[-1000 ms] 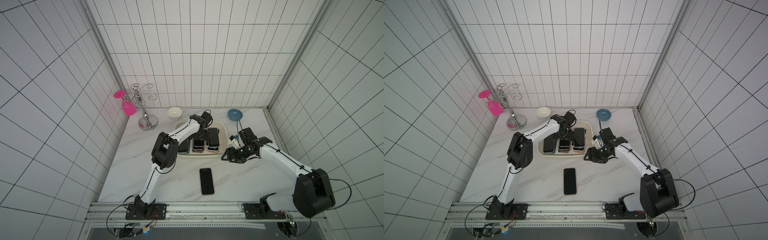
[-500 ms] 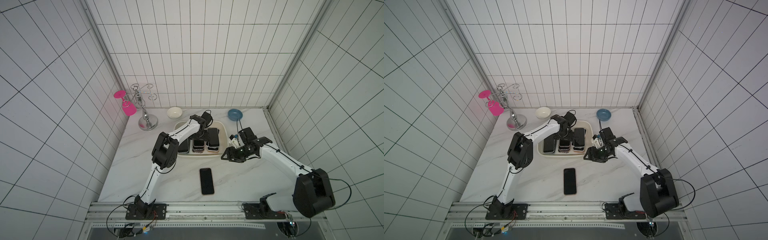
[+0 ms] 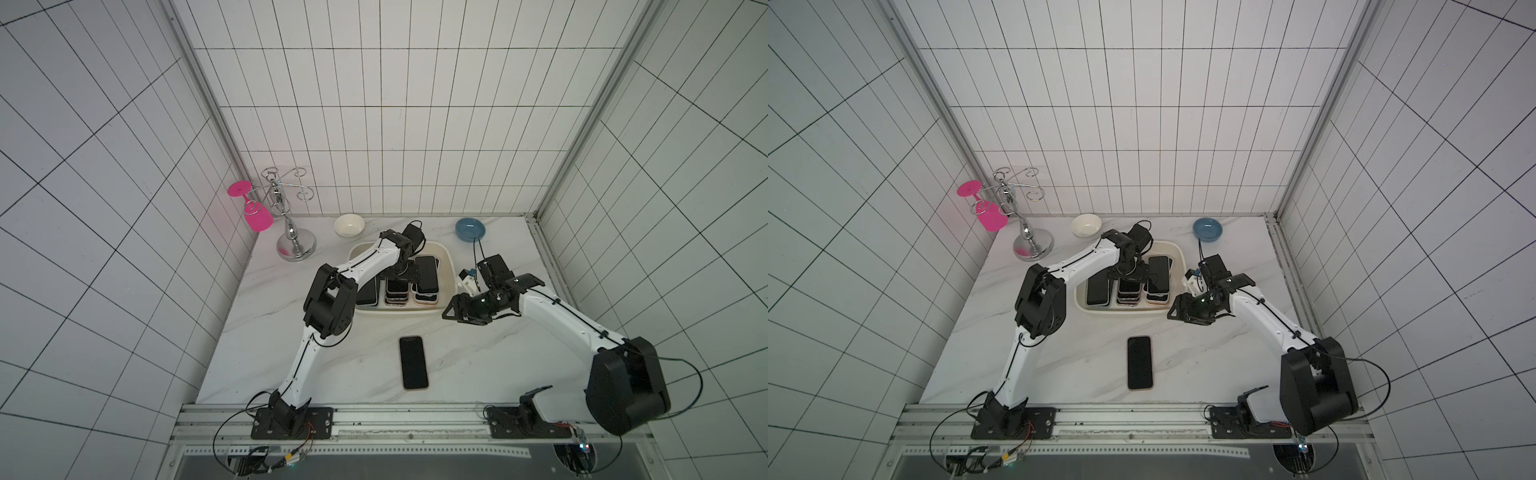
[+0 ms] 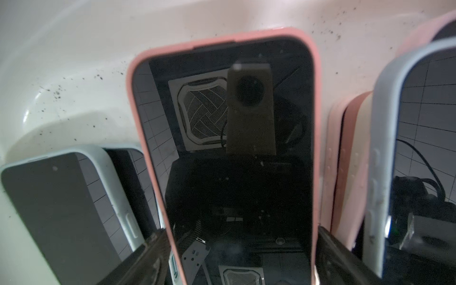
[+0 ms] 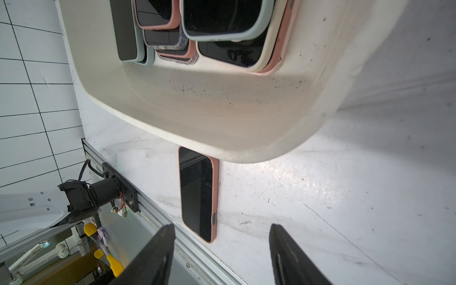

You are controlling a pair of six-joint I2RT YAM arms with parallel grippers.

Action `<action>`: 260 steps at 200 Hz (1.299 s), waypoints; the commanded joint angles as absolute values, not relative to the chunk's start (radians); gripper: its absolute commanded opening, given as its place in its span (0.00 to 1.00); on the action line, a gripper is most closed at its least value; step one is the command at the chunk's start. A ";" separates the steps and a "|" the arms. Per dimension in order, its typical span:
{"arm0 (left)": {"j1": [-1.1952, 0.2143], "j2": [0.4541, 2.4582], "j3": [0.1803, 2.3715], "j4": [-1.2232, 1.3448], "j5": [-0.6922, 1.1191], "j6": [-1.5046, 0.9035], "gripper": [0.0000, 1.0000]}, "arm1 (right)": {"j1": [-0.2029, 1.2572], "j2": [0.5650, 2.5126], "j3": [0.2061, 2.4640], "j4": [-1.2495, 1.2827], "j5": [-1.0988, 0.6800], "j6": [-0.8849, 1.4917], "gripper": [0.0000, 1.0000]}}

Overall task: Take the phone out of the storage box
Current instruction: Pick up the phone from the storage box.

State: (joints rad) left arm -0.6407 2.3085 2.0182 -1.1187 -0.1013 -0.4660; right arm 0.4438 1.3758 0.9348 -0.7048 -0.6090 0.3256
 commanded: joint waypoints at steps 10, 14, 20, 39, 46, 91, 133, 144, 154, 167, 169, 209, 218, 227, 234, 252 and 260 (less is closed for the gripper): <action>-0.644 2.324 2.018 -1.106 -0.097 -0.455 0.85 | 0.432 1.370 0.908 -0.705 -0.615 0.314 0.63; -0.646 2.325 2.017 -1.107 -0.098 -0.454 0.85 | 0.432 1.371 0.907 -0.705 -0.614 0.313 0.63; -0.645 2.327 2.018 -1.110 -0.101 -0.455 0.85 | 0.431 1.370 0.907 -0.706 -0.616 0.313 0.63; -0.646 2.327 2.014 -1.112 -0.102 -0.454 0.81 | 0.432 1.368 0.907 -0.704 -0.617 0.313 0.63; -0.646 2.328 2.013 -1.112 -0.099 -0.451 0.79 | 0.432 1.368 0.907 -0.704 -0.617 0.313 0.62; -0.637 2.306 1.988 -1.108 -0.107 -0.444 0.59 | 0.432 1.376 0.917 -0.697 -0.623 0.315 0.61; -0.623 2.254 1.952 -1.096 -0.113 -0.430 0.44 | 0.432 1.406 0.972 -0.687 -0.634 0.328 0.60; -0.619 2.230 1.944 -1.092 -0.121 -0.425 0.40 | 0.433 1.414 0.997 -0.686 -0.631 0.330 0.59; -0.618 2.208 1.938 -1.086 -0.122 -0.422 0.35 | 0.430 1.424 1.026 -0.687 -0.629 0.331 0.59; -0.615 2.181 1.936 -1.086 -0.121 -0.414 0.32 | 0.425 1.446 1.072 -0.687 -0.630 0.335 0.58; -0.613 2.177 1.935 -1.086 -0.122 -0.413 0.32 | 0.425 1.449 1.080 -0.687 -0.630 0.336 0.58; -0.612 2.120 1.940 -1.111 -0.111 -0.375 0.28 | 0.393 1.545 1.260 -0.675 -0.652 0.372 0.58; -0.612 2.112 1.939 -1.116 -0.106 -0.370 0.28 | 0.380 1.576 1.303 -0.658 -0.675 0.394 0.58; -0.612 2.101 1.936 -1.121 -0.102 -0.363 0.28 | 0.365 1.614 1.349 -0.647 -0.700 0.418 0.58; -0.612 2.092 1.931 -1.121 -0.096 -0.357 0.28 | 0.356 1.644 1.389 -0.642 -0.719 0.435 0.57; -0.612 2.066 1.916 -1.123 -0.065 -0.343 0.28 | 0.337 1.725 1.485 -0.612 -0.765 0.484 0.55; -0.611 2.051 1.909 -1.123 -0.050 -0.339 0.28 | 0.332 1.765 1.532 -0.604 -0.792 0.501 0.55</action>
